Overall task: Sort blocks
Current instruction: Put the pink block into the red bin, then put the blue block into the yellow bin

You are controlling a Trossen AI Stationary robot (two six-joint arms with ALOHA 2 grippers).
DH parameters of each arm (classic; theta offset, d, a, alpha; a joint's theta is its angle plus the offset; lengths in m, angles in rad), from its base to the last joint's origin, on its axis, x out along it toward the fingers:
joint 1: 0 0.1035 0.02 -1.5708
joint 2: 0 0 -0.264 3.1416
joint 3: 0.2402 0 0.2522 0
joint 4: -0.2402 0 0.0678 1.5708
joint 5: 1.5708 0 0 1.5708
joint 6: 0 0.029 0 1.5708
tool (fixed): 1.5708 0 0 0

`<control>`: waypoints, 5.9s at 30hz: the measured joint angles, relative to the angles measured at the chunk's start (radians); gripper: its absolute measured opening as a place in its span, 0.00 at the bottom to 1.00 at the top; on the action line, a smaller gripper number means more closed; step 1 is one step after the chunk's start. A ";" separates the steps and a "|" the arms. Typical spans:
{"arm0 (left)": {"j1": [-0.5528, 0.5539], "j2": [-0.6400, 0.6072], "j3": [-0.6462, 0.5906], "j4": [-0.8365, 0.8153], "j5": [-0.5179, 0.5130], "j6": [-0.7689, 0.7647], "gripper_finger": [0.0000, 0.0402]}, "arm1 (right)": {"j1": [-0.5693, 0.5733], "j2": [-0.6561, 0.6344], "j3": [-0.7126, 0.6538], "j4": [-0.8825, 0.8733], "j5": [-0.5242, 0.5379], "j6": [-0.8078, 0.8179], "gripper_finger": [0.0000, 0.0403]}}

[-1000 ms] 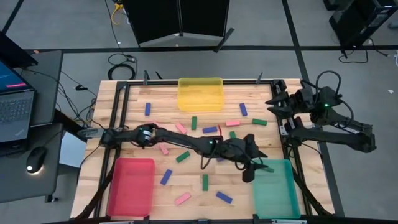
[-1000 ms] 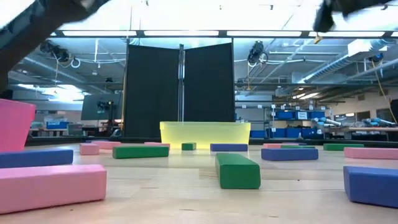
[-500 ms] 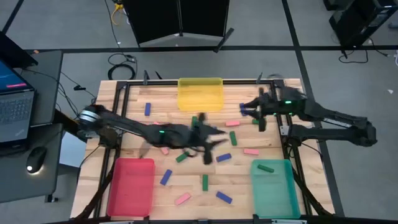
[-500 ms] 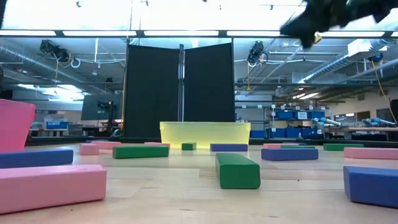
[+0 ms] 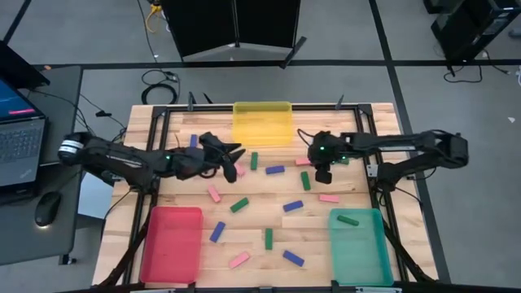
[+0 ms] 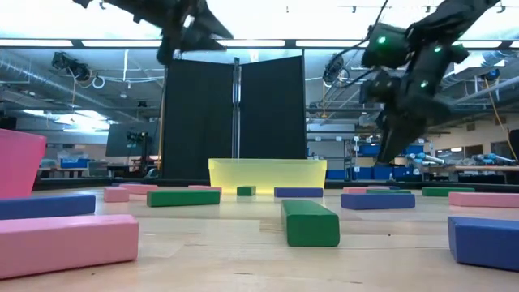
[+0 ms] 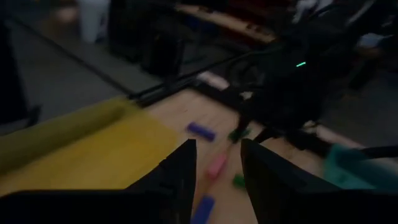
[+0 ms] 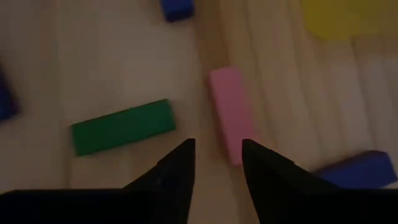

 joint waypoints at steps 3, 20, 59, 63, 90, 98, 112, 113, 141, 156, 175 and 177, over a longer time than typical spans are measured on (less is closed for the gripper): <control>0.020 -0.026 -0.004 -0.071 0.001 -0.015 0.37 | -0.003 0.076 0.046 -0.006 0.031 -0.005 0.44; 0.022 -0.198 -0.003 -0.196 -0.010 0.046 0.48 | -0.019 0.413 0.200 -0.031 0.101 -0.027 0.63; 0.004 -0.488 -0.003 -0.529 -0.058 -0.033 0.48 | 0.421 0.602 0.457 1.076 0.068 0.299 0.27; 0.004 -0.489 -0.003 -0.529 -0.059 -0.033 0.48 | 0.465 0.797 0.692 1.100 0.038 0.292 0.27; 0.004 -0.502 -0.003 -0.525 -0.079 -0.032 0.48 | 0.457 1.354 1.476 0.861 -0.116 0.367 0.76; 0.078 -0.459 -0.003 -0.623 -0.080 -0.115 0.48 | 0.444 1.069 0.906 1.272 0.076 0.304 0.72; 0.643 -0.043 -0.002 -0.844 0.220 -0.162 0.48 | 0.462 0.297 0.055 1.339 0.481 0.157 0.61; 0.667 -0.014 -0.002 -0.842 0.244 -0.154 0.49 | 0.468 0.244 0.033 1.303 0.498 0.150 0.63; 0.857 0.412 0.004 -0.787 0.460 -0.134 0.54 | 0.532 -0.060 -0.050 0.973 0.557 0.086 0.71; 0.807 0.323 0.073 -0.683 0.428 -0.076 0.26 | 0.533 -0.146 -0.049 0.935 0.647 0.025 0.68; 0.632 0.563 0.483 -0.514 0.524 0.043 0.26 | 0.406 -0.171 -0.048 0.703 0.752 0.282 0.62; 0.631 0.624 0.529 -0.513 0.535 0.044 0.26 | 0.375 -0.171 -0.047 0.671 0.754 0.340 0.62</control>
